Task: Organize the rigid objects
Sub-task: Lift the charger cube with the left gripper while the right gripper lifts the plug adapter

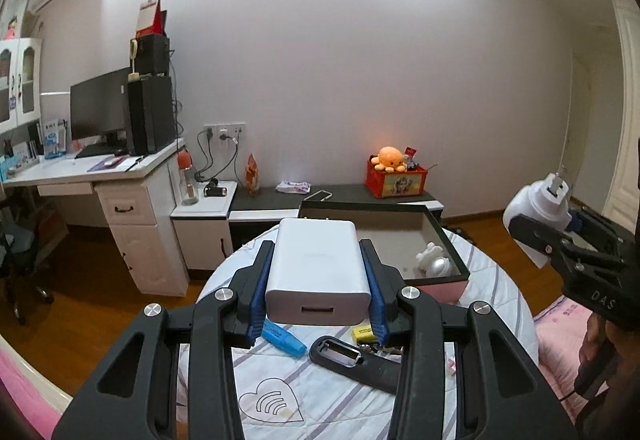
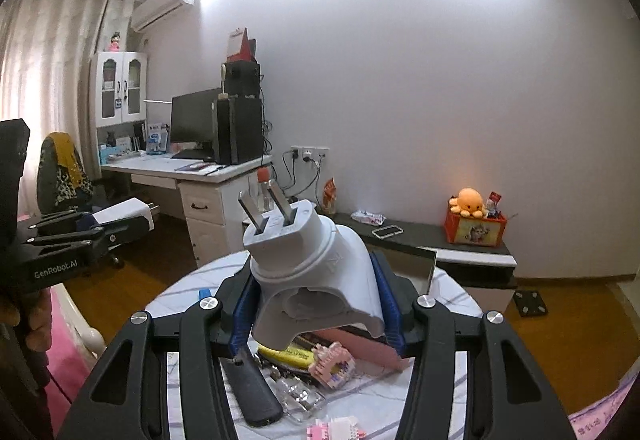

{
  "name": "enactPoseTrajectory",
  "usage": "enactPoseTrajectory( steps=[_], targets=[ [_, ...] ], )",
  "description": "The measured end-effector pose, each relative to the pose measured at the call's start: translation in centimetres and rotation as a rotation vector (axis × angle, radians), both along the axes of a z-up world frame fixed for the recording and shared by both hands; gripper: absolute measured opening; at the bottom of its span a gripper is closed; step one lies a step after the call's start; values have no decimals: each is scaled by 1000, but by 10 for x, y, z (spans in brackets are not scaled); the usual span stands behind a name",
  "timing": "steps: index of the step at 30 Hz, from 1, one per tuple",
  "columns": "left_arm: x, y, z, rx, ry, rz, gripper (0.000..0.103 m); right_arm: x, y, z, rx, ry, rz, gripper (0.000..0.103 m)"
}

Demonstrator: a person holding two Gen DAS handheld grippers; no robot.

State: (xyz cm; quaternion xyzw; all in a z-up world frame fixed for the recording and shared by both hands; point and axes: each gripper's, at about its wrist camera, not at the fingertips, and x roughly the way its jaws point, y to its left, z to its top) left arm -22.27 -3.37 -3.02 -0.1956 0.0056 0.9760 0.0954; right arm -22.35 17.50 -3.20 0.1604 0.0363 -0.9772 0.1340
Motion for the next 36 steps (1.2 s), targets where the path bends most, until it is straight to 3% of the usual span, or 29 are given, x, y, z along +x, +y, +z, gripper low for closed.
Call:
enactPoseTrajectory(
  steps=[5, 8, 11, 13, 17, 19, 22, 25, 29, 36],
  targets=[
    [-11, 3, 2, -15, 5, 0, 40, -12, 1, 1, 2, -2, 3, 53],
    [-29, 9, -5, -3, -9, -25, 30, -22, 4, -1, 1, -7, 5, 53],
    [-58, 20, -35, -25, -87, -40, 30, -40, 6, -13, 4, -42, 13, 53],
    [-74, 17, -58, 13, -143, -79, 30, -54, 9, -27, -3, -82, 19, 53],
    [-105, 1, -107, 28, -295, -31, 30, -75, 20, -61, -27, -159, 29, 53],
    [-109, -2, -117, 40, -310, -15, 29, -84, 23, -73, -29, -191, 29, 53],
    [-114, 6, -124, 20, -328, -41, 34, -93, 28, -83, -43, -218, 28, 53],
    [-117, 20, -133, 13, -350, -91, 61, -97, 28, -86, -41, -227, 33, 53],
    [-126, 40, -148, -10, -406, -120, 65, -97, 28, -91, -39, -239, 32, 53],
    [-138, 51, -169, -39, -460, -117, 62, -101, 30, -93, -31, -257, 22, 53]
  ],
)
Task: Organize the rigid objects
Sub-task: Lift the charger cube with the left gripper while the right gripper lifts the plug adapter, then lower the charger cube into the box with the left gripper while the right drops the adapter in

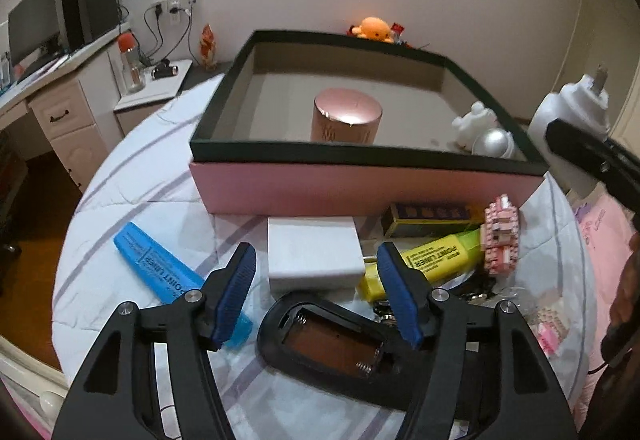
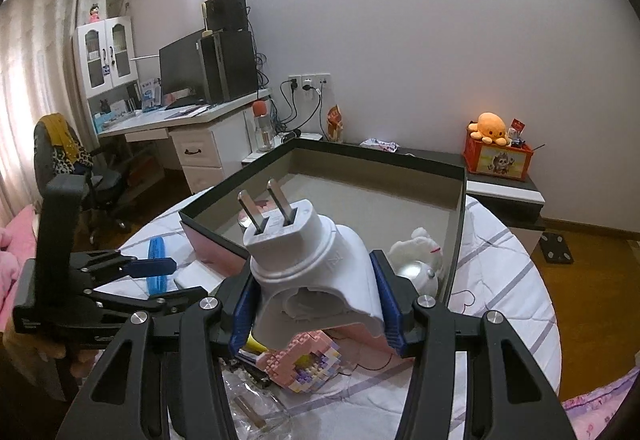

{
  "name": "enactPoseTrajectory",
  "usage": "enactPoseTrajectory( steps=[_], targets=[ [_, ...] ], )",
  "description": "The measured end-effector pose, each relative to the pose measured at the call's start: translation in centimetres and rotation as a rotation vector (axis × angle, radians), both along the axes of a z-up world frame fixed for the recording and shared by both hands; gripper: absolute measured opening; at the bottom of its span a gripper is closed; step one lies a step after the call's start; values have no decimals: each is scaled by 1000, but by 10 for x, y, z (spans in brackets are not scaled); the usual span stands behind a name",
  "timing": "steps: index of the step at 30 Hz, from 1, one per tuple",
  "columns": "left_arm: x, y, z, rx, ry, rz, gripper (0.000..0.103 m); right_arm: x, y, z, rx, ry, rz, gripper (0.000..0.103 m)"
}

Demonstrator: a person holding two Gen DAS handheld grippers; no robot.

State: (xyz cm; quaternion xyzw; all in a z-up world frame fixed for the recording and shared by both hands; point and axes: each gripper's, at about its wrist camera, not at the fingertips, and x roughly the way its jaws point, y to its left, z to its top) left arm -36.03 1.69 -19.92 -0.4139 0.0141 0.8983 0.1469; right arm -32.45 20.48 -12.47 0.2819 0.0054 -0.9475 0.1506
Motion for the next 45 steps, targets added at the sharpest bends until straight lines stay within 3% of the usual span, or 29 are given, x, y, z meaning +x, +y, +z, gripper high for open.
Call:
enactPoseTrajectory(
  steps=[4, 9, 21, 27, 42, 45],
  targets=[
    [-5, 5, -10, -10, -25, -7, 55, -3, 2, 1, -1, -6, -3, 53],
    [-2, 4, -7, -24, -4, 6, 54, -6, 2, -1, -1, -12, -4, 53],
    [10, -19, 55, 5, 132, 17, 54, -11, 3, 6, 8, 2, -8, 53],
    [-8, -21, 79, 7, 185, 22, 54, -23, 4, 6, 12, -1, -9, 53],
    [-67, -5, 50, -31, 105, 27, 55, -77, 6, -29, -7, -98, 2, 53],
    [-64, -6, 51, -41, 114, 32, 62, -77, 5, -32, -20, -108, 1, 54]
  ],
)
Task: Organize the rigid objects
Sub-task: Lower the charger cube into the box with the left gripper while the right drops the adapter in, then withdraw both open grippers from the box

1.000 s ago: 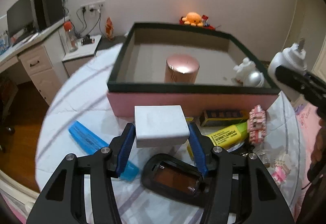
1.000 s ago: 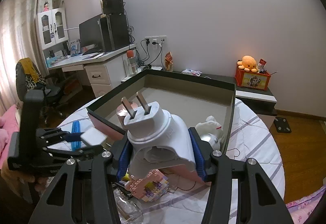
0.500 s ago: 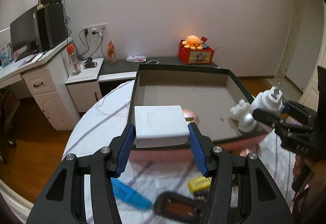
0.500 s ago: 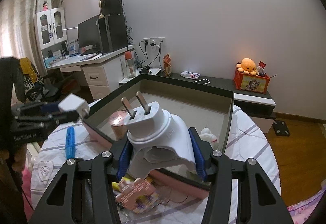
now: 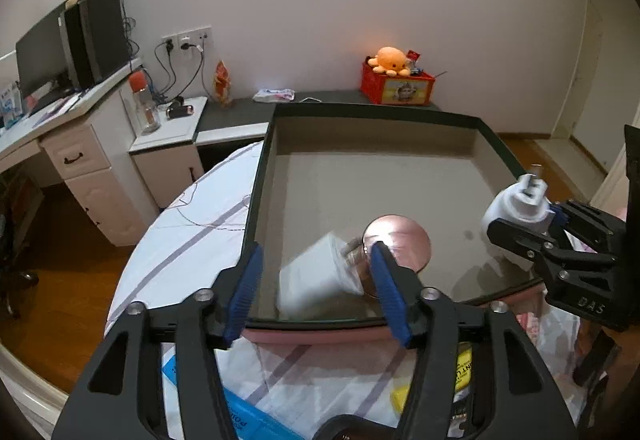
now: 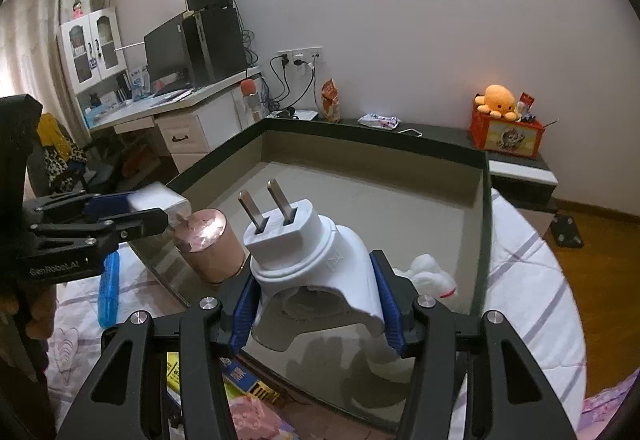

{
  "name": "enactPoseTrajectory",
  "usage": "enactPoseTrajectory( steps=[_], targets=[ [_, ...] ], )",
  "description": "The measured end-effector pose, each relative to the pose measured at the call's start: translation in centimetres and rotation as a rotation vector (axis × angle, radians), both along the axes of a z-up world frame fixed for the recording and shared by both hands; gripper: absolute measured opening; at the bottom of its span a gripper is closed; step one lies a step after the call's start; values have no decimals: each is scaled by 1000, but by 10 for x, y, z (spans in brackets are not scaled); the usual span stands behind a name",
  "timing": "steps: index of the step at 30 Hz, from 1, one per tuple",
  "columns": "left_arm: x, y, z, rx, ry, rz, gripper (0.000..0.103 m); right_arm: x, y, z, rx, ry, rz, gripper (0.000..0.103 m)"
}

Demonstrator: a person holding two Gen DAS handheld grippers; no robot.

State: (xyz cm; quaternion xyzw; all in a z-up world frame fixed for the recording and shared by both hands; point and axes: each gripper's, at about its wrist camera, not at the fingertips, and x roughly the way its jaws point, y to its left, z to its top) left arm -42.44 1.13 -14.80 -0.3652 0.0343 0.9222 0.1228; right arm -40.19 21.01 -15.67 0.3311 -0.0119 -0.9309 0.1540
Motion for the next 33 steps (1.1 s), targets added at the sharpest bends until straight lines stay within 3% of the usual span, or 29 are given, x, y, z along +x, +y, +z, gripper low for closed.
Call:
enactPoseTrajectory(
  steps=[2, 3, 4, 5, 6, 7, 17, 26, 33],
  targets=[
    [6, 1, 3, -18, 14, 5, 78, 1, 2, 1, -2, 5, -1, 54],
    [9, 1, 5, -33, 27, 8, 81, 2, 3, 3, -8, 6, -2, 54],
    [15, 1, 8, -41, 42, 10, 87, 4, 3, 5, -9, 11, -8, 59],
    [18, 0, 10, -43, 46, 11, 95, 9, 4, 8, -6, 27, -23, 74],
    [23, -2, 12, -48, 53, 17, 98, 12, 4, 11, -4, 35, -29, 82],
    [27, -4, 14, -53, 61, 24, 100, 15, 4, 14, -6, 44, -31, 84],
    [98, -51, 38, -3, 130, 121, 103, 80, 9, 50, -9, 147, -99, 90],
    [165, -76, 39, 4, 144, 125, 103, 143, 13, 75, -9, 218, -153, 91],
    [196, -66, 41, -21, 147, 92, 103, 174, 11, 75, 9, 207, -161, 91]
  ],
)
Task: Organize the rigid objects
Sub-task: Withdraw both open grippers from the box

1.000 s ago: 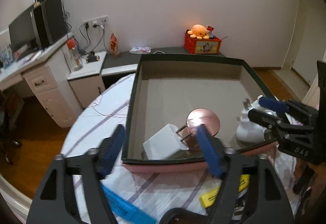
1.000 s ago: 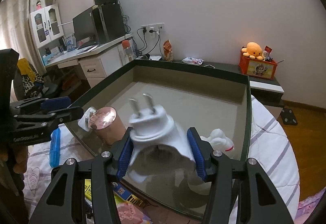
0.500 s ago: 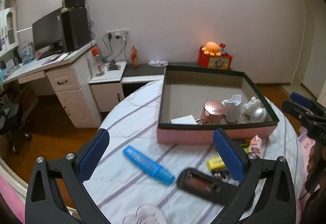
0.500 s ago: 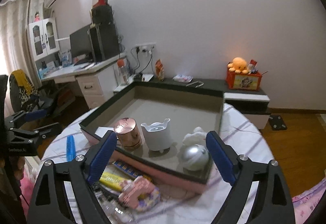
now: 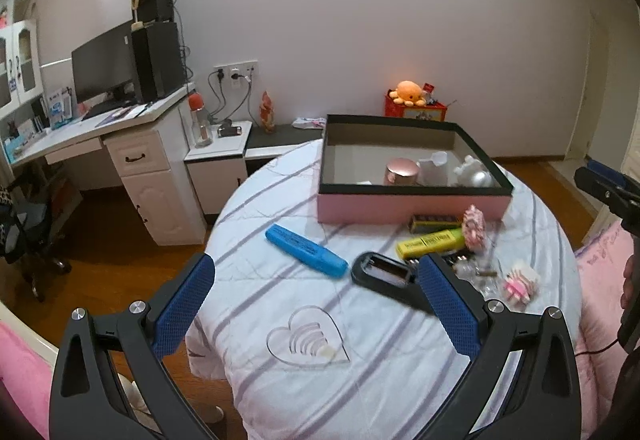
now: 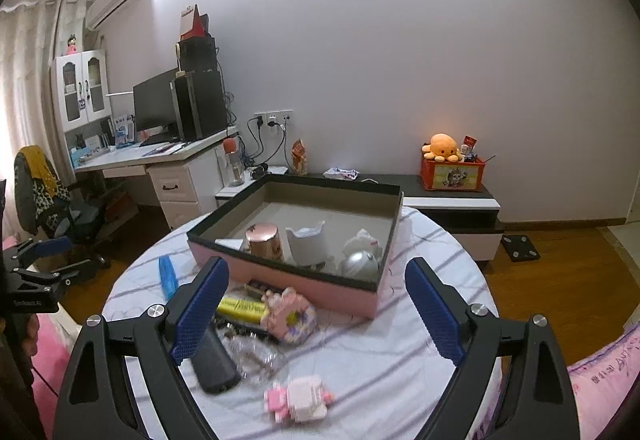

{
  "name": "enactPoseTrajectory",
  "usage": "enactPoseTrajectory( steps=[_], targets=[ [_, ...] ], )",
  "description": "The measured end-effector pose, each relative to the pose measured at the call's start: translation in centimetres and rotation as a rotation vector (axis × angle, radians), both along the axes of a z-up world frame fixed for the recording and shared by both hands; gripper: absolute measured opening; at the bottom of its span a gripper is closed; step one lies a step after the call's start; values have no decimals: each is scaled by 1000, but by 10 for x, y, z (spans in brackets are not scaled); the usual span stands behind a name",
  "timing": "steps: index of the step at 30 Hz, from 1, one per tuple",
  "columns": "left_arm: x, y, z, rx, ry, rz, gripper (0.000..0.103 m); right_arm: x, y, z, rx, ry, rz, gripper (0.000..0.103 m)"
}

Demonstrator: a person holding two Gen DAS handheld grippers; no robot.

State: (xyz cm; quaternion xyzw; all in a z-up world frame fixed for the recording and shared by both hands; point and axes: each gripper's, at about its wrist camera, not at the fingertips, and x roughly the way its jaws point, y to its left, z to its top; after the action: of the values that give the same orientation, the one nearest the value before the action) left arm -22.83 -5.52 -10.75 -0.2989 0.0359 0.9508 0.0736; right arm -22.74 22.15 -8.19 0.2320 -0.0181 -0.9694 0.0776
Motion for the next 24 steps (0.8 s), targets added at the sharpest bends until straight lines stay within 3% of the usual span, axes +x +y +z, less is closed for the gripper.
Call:
enactPoseTrajectory(
  steps=[12, 24],
  targets=[
    [24, 30, -9, -96, -19, -88, 103, 9, -6, -49, 34, -135, -15, 91],
    [23, 30, -22, -134, -72, -87, 103, -4, -11, -110, 95, -305, 19, 91]
  ],
)
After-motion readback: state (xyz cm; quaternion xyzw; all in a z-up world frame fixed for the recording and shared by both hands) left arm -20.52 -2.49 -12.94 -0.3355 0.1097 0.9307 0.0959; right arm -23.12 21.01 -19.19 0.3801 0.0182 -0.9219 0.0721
